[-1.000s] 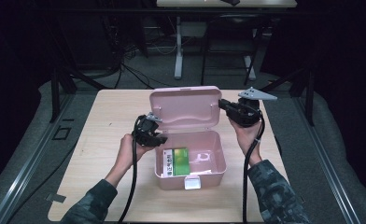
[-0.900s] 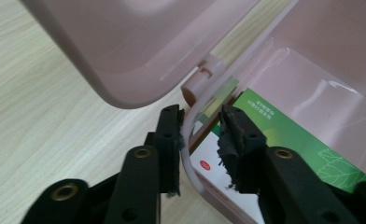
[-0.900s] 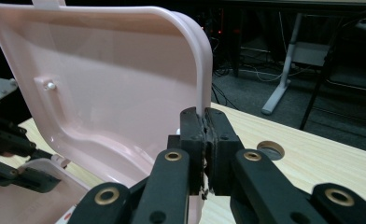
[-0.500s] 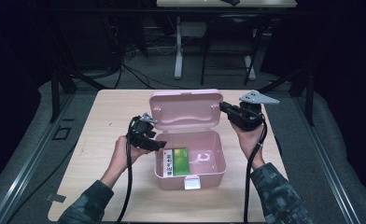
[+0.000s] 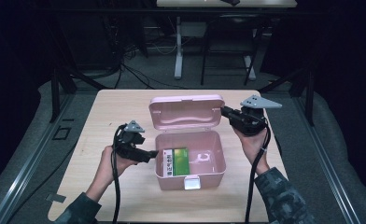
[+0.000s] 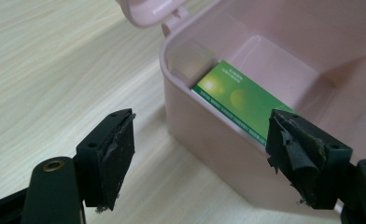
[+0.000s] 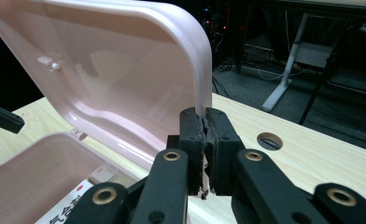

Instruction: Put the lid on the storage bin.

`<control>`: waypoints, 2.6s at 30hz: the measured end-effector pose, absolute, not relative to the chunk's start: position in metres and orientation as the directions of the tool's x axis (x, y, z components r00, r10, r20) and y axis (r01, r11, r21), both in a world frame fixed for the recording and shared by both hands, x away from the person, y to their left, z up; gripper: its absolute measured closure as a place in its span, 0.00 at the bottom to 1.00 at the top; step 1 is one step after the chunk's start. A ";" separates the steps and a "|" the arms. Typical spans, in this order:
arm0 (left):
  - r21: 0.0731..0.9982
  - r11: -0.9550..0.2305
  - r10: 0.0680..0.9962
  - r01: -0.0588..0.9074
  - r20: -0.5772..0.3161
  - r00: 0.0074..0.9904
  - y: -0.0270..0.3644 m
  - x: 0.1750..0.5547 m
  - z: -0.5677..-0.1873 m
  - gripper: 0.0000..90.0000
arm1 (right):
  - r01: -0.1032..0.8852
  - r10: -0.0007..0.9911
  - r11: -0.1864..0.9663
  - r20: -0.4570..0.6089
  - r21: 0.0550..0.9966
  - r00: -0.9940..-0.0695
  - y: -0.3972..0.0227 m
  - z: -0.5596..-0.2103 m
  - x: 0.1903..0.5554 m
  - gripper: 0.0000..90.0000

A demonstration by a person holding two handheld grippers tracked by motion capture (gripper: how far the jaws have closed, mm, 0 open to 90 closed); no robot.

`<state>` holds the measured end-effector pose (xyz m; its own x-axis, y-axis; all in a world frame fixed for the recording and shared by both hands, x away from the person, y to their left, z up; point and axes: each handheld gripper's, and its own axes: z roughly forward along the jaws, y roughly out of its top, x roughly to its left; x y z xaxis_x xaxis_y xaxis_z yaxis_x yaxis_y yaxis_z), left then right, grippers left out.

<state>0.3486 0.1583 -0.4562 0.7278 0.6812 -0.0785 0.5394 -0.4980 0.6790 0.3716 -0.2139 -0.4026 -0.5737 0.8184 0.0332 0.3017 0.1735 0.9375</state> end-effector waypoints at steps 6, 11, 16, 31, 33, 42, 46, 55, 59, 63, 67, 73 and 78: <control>0.685 -0.507 0.661 0.523 -0.081 0.746 0.162 0.328 -0.458 0.23 | 0.311 0.813 0.191 0.028 0.931 -0.582 -0.215 -0.402 0.363 0.95; 0.693 -0.518 0.637 0.501 -0.078 0.767 0.159 0.310 -0.458 0.21 | 0.318 0.810 0.197 0.029 0.927 -0.586 -0.216 -0.402 0.357 0.95; 0.687 -0.547 0.612 0.478 -0.061 0.788 0.152 0.296 -0.462 0.20 | 0.331 0.807 0.209 0.029 0.920 -0.590 -0.218 -0.403 0.350 0.94; 0.697 -0.563 0.558 0.445 -0.077 0.826 0.146 0.291 -0.468 0.26 | 0.405 0.789 0.235 0.070 0.884 -0.611 -0.222 -0.416 0.323 0.90; 0.701 -0.560 0.555 0.442 -0.079 0.828 0.146 0.291 -0.469 0.26 | 0.414 0.789 0.239 0.073 0.878 -0.611 -0.222 -0.419 0.320 0.90; 0.702 -0.562 0.545 0.437 -0.083 0.835 0.146 0.291 -0.471 0.27 | 0.478 0.779 0.256 0.114 0.840 -0.617 -0.225 -0.435 0.313 0.90; 0.699 -0.563 0.546 0.441 -0.086 0.833 0.145 0.291 -0.471 0.27 | 0.498 0.768 0.272 0.127 0.823 -0.628 -0.224 -0.441 0.310 0.89; 0.699 -0.555 0.562 0.452 -0.085 0.823 0.146 0.288 -0.475 0.26 | 0.514 0.749 0.290 0.143 0.808 -0.647 -0.224 -0.448 0.301 0.84; 0.698 -0.557 0.564 0.451 -0.081 0.822 0.144 0.288 -0.477 0.26 | 0.518 0.743 0.291 0.151 0.804 -0.652 -0.223 -0.448 0.297 0.81; 0.705 -0.550 0.566 0.448 -0.079 0.820 0.144 0.287 -0.477 0.26 | 0.513 0.737 0.294 0.151 0.806 -0.659 -0.222 -0.451 0.292 0.77; 0.702 -0.554 0.564 0.447 -0.079 0.822 0.144 0.287 -0.477 0.26 | 0.513 0.730 0.312 0.144 0.799 -0.668 -0.219 -0.452 0.287 0.74; 0.703 -0.555 0.564 0.446 -0.077 0.822 0.144 0.287 -0.477 0.26 | 0.523 0.732 0.319 0.145 0.791 -0.666 -0.219 -0.453 0.280 0.71; 0.703 -0.554 0.565 0.446 -0.076 0.821 0.144 0.287 -0.478 0.26 | 0.526 0.732 0.332 0.139 0.783 -0.667 -0.218 -0.455 0.274 0.67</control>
